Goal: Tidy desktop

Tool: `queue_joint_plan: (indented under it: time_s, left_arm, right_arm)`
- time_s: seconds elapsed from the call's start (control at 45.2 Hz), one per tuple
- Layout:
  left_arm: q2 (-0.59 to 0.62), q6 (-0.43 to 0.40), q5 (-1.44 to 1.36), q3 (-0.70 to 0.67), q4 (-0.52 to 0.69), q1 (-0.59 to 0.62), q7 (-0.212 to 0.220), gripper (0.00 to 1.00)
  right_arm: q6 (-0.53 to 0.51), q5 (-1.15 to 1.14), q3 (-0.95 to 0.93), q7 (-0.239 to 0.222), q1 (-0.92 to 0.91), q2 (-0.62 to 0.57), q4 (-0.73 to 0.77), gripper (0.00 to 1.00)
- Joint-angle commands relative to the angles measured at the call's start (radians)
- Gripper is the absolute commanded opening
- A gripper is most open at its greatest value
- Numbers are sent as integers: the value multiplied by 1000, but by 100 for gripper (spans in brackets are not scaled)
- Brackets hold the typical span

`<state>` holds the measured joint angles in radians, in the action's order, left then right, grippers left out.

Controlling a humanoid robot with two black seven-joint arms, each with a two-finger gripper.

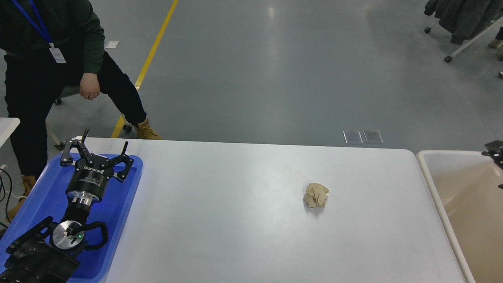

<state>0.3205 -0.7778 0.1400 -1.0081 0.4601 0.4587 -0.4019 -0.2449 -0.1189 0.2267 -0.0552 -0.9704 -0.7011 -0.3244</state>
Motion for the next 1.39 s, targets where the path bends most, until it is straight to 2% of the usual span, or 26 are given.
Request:
queue_joint_plan:
  time_s: [0.0,0.111,0.221,0.509,0.62,0.797,0.885,0.996,1.151,1.372]
  left_arm:
    - [0,0,0,0,0,0,0,99]
    - [0,0,0,0,0,0,0,99]
    - [0,-1,0,0,0,0,0,99]
    - [-1,-1,0,0,0,2,0,99]
    - [-1,-1,0,0,0,2,0,99]
    - [-1,-1,0,0,0,2,0,99]
    - [-1,-1,0,0,0,2,0,99]
    - [-1,-1,0,0,0,2,0,99]
    - [-1,-1,0,-1,0,0,0,99]
    - [-1,-1,0,-1,0,0,0,99]
  right_arm:
    - [-25,-166,2,-9,-214,-242,-402,100]
    - [-14,-271,3,-15,-281,-343,-596,100]
    - [-14,-329,37,-32,-330,-396,-699,100]
    - [-14,-364,342,-40,-590,-391,-929,100]
    - [-16,-366,410,-49,-659,-367,-969,100]
    - [-19,-355,617,-51,-849,-265,-998,100]
    - [-17,-334,775,-40,-1007,-149,-1035,100]
    - [-21,-248,876,-38,-1113,-8,-1073,100]
    - [-22,-180,912,-31,-1183,178,-1108,100]
    - [-27,-114,910,-28,-1217,374,-1162,100]
